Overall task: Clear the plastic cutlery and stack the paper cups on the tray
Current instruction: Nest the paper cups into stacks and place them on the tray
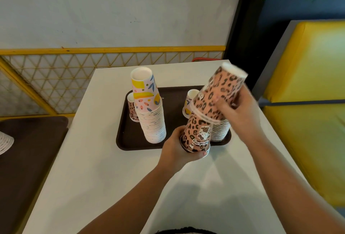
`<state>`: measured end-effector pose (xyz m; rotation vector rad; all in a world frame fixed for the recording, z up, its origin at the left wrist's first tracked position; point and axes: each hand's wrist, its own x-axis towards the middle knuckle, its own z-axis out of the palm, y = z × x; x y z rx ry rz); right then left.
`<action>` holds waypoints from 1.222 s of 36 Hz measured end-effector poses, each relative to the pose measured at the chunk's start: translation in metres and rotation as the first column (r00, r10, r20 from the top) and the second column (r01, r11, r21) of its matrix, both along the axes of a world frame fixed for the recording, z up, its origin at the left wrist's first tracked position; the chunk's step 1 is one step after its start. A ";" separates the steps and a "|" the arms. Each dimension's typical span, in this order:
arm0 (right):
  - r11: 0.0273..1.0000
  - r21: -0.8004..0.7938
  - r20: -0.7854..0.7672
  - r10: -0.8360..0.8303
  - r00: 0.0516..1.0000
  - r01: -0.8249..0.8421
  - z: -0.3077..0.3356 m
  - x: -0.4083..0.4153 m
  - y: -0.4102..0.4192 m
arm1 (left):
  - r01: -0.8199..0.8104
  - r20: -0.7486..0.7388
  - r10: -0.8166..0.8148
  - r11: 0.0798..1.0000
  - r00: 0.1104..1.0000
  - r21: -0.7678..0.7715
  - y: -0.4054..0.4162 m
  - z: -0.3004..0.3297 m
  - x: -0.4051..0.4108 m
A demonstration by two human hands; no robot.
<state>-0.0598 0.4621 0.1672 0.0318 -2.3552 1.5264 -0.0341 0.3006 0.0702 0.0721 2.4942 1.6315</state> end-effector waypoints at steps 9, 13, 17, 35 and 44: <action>0.956 0.065 -0.294 -0.256 0.921 0.286 0.033 -0.030 0.032 | 0.002 0.009 -0.002 1.000 1.000 -0.009 0.002 0.001 -0.001; 0.952 0.198 -0.111 -0.216 0.970 0.235 0.014 -0.036 0.036 | -0.010 0.011 0.010 1.000 1.000 0.002 0.002 0.002 -0.001; 0.958 0.272 0.098 -0.122 0.988 0.092 -0.003 -0.030 0.033 | -0.029 0.005 0.029 0.999 1.000 0.027 0.004 0.007 -0.001; 0.975 0.192 -0.146 0.139 0.980 -0.109 0.050 -0.026 0.035 | 0.012 -0.420 0.034 0.994 0.907 0.105 0.059 0.133 -0.067; 0.971 0.216 -0.011 0.108 0.994 -0.103 0.023 -0.048 0.069 | 0.047 -0.342 -0.038 0.999 0.939 0.016 0.089 0.103 -0.089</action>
